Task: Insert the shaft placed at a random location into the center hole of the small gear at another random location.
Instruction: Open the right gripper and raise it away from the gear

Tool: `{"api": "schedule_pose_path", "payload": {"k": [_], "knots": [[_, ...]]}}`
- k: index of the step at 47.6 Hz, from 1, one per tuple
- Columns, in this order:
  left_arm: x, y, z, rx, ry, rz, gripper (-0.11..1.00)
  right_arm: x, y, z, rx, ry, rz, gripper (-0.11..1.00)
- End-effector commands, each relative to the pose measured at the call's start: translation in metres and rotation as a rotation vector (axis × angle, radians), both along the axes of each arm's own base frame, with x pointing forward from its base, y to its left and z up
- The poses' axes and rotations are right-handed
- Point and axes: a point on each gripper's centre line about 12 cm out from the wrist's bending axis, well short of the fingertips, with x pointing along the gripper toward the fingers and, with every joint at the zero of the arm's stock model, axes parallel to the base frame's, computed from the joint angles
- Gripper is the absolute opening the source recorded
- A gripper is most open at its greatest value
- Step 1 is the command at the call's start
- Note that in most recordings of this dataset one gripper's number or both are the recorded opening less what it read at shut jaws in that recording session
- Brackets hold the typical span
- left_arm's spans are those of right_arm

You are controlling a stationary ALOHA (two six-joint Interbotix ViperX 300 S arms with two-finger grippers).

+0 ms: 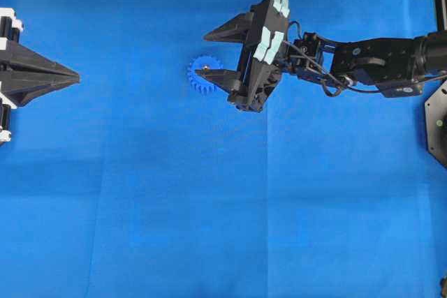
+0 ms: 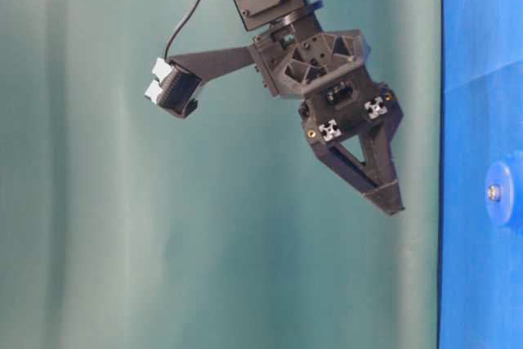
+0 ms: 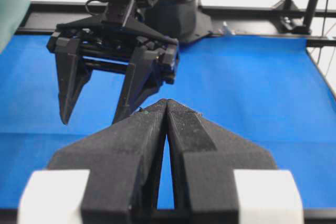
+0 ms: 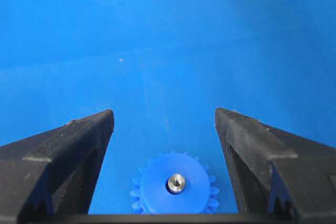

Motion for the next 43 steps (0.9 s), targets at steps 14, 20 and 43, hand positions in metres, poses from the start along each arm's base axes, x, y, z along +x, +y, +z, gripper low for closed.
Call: {"api": "schedule_pose_path", "payload": {"k": [14, 20, 43], "knots": [[0.001, 0.0, 0.004, 0.0, -0.011, 0.0, 0.0, -0.015, 0.006, 0.02, -0.008, -0.041, 0.011, 0.68], [0.001, 0.0, 0.004, 0.0, -0.011, 0.0, 0.0, -0.025, 0.01, 0.022, -0.005, -0.041, 0.016, 0.68], [0.001, 0.0, 0.004, 0.0, -0.011, 0.0, 0.0, -0.061, 0.019, 0.018, 0.001, -0.015, 0.029, 0.68]]}}
